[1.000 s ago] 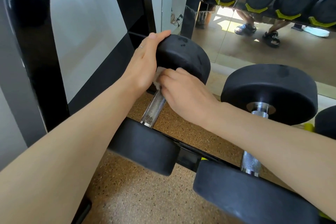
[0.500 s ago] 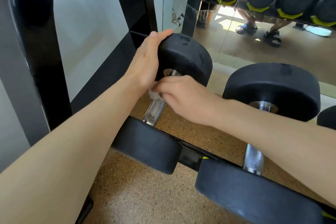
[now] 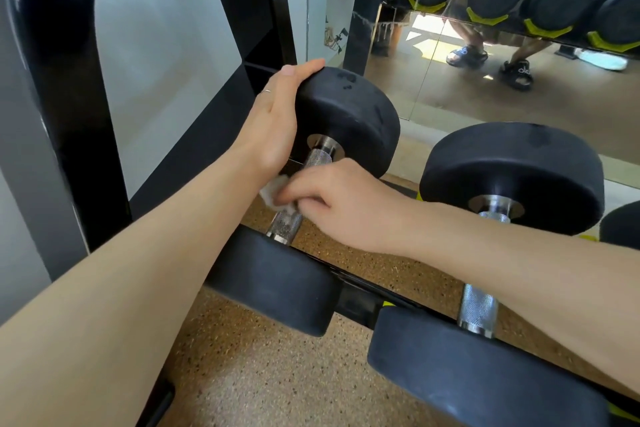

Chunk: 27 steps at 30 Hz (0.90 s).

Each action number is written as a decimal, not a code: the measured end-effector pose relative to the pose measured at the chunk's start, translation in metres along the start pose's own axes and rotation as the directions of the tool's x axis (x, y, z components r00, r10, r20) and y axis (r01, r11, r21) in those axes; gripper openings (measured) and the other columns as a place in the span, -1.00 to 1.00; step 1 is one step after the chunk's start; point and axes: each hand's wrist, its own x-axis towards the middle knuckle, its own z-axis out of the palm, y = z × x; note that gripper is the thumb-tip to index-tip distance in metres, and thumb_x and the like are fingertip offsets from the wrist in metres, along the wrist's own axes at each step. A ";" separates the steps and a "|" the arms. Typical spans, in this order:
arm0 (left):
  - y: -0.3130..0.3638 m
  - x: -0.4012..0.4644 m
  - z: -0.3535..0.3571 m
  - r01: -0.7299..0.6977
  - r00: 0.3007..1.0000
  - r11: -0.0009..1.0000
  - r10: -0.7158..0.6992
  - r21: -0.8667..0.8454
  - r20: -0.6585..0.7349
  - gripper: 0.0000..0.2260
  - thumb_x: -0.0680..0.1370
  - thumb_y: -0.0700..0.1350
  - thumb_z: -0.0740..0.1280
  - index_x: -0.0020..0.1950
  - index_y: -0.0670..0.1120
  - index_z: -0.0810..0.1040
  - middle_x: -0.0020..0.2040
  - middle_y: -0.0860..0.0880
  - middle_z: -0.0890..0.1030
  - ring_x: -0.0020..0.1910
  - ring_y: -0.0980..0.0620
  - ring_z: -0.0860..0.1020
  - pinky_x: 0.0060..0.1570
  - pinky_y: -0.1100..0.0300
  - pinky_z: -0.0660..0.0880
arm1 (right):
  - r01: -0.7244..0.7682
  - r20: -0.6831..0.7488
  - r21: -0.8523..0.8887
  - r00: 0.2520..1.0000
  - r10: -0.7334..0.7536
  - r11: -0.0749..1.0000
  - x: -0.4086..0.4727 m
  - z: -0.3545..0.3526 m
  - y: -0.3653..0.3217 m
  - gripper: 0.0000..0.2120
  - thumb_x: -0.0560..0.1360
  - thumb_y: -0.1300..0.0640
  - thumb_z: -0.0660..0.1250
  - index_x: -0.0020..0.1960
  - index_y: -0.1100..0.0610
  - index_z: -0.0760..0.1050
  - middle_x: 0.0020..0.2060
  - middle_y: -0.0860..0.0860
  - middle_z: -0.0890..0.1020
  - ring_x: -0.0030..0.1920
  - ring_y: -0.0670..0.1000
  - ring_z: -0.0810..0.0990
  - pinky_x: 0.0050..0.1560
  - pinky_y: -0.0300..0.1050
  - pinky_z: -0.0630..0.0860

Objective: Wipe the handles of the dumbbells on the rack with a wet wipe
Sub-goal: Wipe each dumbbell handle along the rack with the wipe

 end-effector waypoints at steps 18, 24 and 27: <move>0.002 -0.002 0.001 0.007 1.000 1.000 -0.007 -0.004 -0.011 -0.55 0.74 0.08 -0.15 0.43 0.25 0.45 0.35 0.20 0.44 0.17 0.45 0.37 0.11 0.50 0.27 | -0.151 0.030 0.295 0.988 0.148 0.943 -0.026 -0.012 -0.006 -0.70 0.55 0.22 0.29 0.18 -0.03 0.65 -0.12 -0.20 0.66 -0.12 -0.25 0.63 -0.03 -0.40 0.52; 0.001 0.000 0.001 0.010 1.000 1.000 -0.010 0.028 -0.010 -0.57 0.73 0.10 -0.15 0.46 0.27 0.40 0.36 0.19 0.39 0.21 0.29 0.36 0.08 0.48 0.24 | -0.497 -0.181 0.695 0.578 0.796 0.519 -0.020 -0.004 0.013 -0.77 0.53 0.28 0.25 0.06 0.09 0.63 -0.15 0.03 0.63 -0.06 0.01 0.60 -0.15 -0.20 0.49; 0.001 0.000 0.001 0.001 1.000 0.999 -0.001 0.036 -0.014 -0.57 0.74 0.08 -0.14 0.47 0.25 0.40 0.37 0.19 0.38 0.23 0.31 0.34 0.07 0.50 0.26 | -0.388 0.109 0.917 0.472 0.875 0.095 0.008 0.002 0.012 -0.85 0.44 0.44 0.23 -0.09 0.27 0.53 -0.14 0.14 0.56 -0.01 0.09 0.59 0.06 -0.05 0.57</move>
